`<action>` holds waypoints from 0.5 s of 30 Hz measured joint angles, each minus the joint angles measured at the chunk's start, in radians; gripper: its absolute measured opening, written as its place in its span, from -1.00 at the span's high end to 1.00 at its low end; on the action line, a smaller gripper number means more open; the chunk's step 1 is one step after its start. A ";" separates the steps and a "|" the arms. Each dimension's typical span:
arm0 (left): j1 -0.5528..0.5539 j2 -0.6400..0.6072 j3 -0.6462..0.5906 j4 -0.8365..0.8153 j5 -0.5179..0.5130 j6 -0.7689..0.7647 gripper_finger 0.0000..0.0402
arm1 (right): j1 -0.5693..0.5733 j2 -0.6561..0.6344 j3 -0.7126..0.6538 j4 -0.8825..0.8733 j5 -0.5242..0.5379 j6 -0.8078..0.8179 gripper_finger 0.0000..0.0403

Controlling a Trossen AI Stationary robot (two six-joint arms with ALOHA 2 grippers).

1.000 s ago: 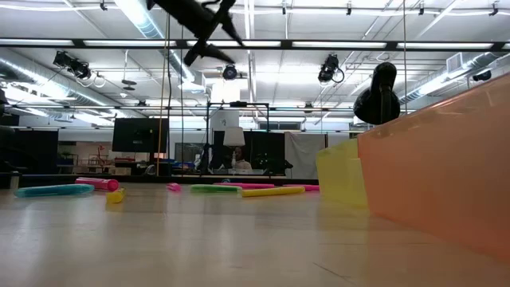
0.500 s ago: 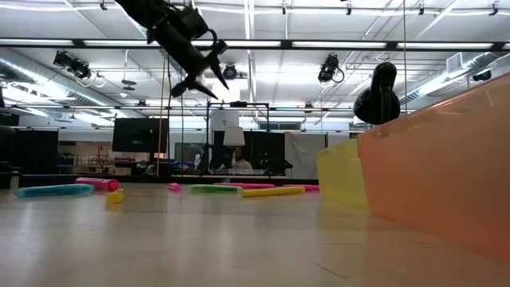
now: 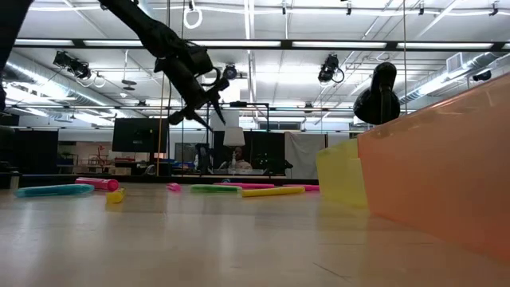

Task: Pick & Place Markers
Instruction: Put the blue highlighter into the blue bin

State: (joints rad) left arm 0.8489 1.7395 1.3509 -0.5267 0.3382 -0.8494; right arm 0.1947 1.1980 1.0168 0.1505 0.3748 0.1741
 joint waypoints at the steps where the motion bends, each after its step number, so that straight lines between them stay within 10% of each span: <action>1: 0.006 0.016 0.013 -0.021 0.000 0.008 0.14 | 0.000 0.000 0.000 0.000 0.000 0.000 -0.02; 15: 0.010 0.363 0.539 -0.509 -0.136 0.161 0.14 | 0.000 0.000 0.000 -0.001 -0.001 -0.006 -0.02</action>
State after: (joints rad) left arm 0.8589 2.1021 1.8900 -1.0355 0.2024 -0.6880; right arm 0.1947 1.1980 1.0168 0.1493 0.3737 0.1677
